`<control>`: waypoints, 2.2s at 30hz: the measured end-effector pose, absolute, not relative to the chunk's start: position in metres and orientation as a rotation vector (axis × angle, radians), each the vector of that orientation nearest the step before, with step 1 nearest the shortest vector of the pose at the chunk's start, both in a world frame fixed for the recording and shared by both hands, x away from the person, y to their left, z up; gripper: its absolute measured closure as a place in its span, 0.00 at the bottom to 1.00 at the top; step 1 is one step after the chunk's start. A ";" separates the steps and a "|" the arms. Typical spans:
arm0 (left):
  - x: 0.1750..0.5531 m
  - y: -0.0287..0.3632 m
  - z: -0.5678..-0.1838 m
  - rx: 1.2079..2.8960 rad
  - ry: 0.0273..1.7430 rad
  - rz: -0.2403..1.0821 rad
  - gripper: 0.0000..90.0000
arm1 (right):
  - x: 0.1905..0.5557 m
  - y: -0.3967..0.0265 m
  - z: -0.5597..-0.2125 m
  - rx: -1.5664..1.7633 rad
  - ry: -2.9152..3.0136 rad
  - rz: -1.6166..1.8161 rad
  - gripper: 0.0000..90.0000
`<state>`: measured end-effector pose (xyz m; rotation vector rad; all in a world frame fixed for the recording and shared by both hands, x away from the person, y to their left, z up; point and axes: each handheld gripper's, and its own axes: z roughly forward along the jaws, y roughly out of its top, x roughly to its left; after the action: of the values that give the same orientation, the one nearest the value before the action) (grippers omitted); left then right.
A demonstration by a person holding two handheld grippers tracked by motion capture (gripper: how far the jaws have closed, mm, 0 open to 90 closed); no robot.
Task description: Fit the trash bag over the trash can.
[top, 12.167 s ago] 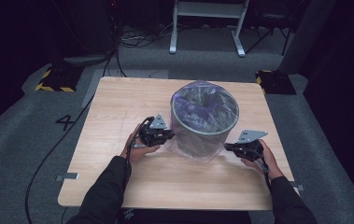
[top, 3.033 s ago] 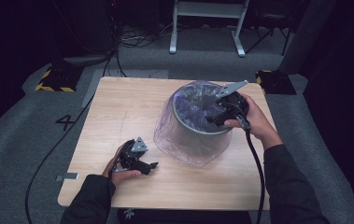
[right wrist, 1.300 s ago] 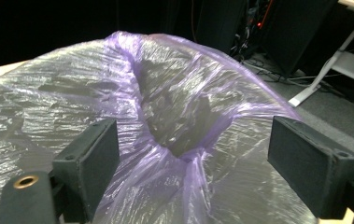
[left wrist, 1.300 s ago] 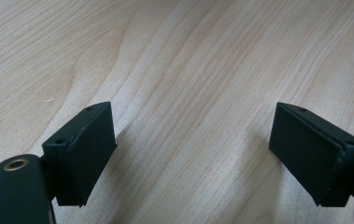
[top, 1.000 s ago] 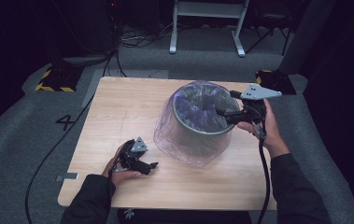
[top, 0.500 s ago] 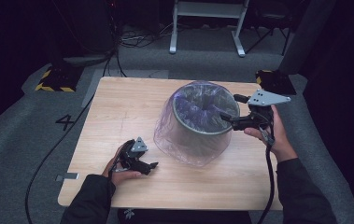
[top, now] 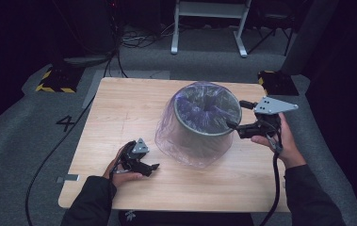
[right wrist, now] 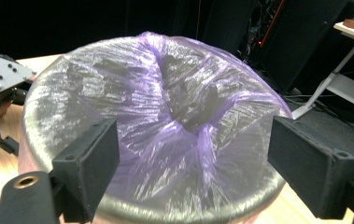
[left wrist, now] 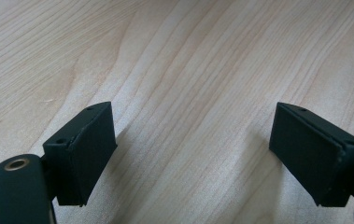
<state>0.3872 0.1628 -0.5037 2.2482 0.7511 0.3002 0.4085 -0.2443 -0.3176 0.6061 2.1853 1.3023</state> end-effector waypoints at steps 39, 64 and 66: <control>0.387 0.163 -0.504 2.249 0.751 0.300 0.16 | 0.382 -0.266 -0.343 0.615 2.236 1.178 0.19; 0.387 0.163 -0.504 2.248 0.751 0.300 0.16 | 0.375 -0.271 -0.376 0.625 2.302 1.070 0.19; 0.387 0.163 -0.504 2.248 0.751 0.300 0.16 | 0.375 -0.271 -0.378 0.635 2.306 1.056 0.19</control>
<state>0.3873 0.1629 -0.5037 2.2483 0.7511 0.3001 0.3746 -0.2715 -0.3785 0.6352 2.3056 1.0560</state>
